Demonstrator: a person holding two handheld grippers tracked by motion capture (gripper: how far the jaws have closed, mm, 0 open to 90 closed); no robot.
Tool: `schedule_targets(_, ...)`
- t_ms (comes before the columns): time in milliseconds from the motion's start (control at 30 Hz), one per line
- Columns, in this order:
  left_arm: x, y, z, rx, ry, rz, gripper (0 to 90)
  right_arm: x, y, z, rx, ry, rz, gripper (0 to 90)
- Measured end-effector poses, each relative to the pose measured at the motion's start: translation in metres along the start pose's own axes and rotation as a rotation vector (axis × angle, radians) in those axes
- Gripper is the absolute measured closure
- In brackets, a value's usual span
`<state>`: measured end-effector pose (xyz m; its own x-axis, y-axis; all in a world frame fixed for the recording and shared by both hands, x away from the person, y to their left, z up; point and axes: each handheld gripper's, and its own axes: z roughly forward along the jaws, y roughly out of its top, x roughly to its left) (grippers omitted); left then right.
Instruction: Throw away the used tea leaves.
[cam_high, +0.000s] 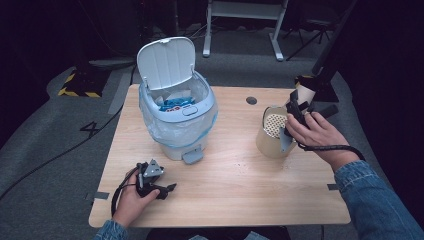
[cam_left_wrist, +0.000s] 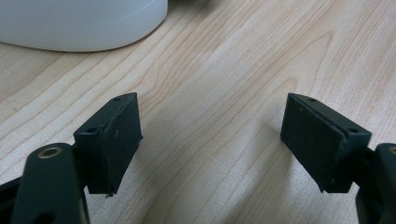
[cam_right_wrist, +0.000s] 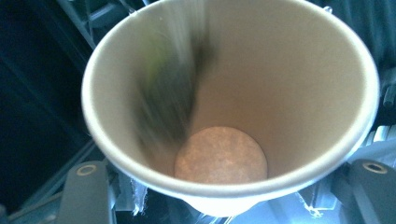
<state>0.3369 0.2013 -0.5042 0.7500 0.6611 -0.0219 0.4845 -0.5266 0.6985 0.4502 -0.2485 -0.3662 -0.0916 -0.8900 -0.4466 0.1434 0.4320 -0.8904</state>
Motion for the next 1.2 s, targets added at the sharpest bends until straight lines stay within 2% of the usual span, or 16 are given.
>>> schedule_targets(33,0.0,0.0,0.0,0.0,0.0,0.0,20.6,-0.002,-0.003,0.0,0.036,0.001,0.027,31.8)
schedule_targets(67,0.0,0.0,0.0,0.0,0.001,-0.001,20.6,0.0,0.001,0.0,0.035,-0.001,-0.027,31.8)
schedule_targets(100,0.0,0.0,0.0,0.0,0.002,0.001,20.6,0.003,0.007,-0.002,-0.007,-0.004,-0.082,31.8)
schedule_targets(133,0.0,0.0,0.0,0.001,0.002,0.001,20.6,0.004,0.009,-0.003,-0.015,-0.012,-0.082,31.8)
schedule_targets(167,0.0,0.0,0.0,0.0,0.002,0.0,20.6,0.004,0.008,-0.004,0.007,-0.019,-0.051,31.8)
schedule_targets(233,0.0,0.0,0.0,0.0,0.002,0.001,20.7,0.002,0.009,-0.004,-0.014,-0.02,-0.074,31.7)
schedule_targets(267,0.0,0.0,0.0,0.0,0.001,0.001,20.7,0.002,0.009,-0.004,-0.016,-0.015,-0.07,31.7)
schedule_targets(433,0.0,0.0,0.0,0.0,0.002,0.001,20.6,0.001,0.003,0.0,-0.033,0.022,0.043,31.4)
schedule_targets(533,0.0,0.0,0.0,0.0,0.002,0.001,20.6,0.001,-0.012,0.006,-0.057,0.086,0.285,31.2)
schedule_targets(667,0.0,0.0,0.0,0.0,0.001,0.0,20.7,0.003,-0.027,0.01,-0.083,0.156,0.476,31.0)
schedule_targets(733,0.0,0.0,0.0,0.0,0.001,0.0,20.6,0.004,-0.032,0.012,-0.138,0.213,0.623,30.8)
schedule_targets(833,0.0,0.0,0.0,0.0,0.002,0.001,20.7,0.007,-0.042,0.014,-0.243,0.347,0.961,30.5)
schedule_targets(967,0.0,0.0,0.0,0.0,0.001,0.0,20.6,0.013,-0.054,0.018,-0.309,0.516,1.321,30.5)
schedule_targets(1100,0.0,0.0,0.0,0.0,0.0,0.0,20.7,0.025,-0.065,0.025,-0.437,0.677,1.643,30.4)
schedule_targets(1133,0.0,0.0,0.0,-0.001,-0.001,-0.001,20.6,0.027,-0.067,0.027,-0.474,0.694,1.717,30.4)
schedule_targets(1200,0.0,0.0,0.0,-0.001,-0.001,-0.001,20.6,0.032,-0.071,0.028,-0.51,0.695,1.797,30.4)
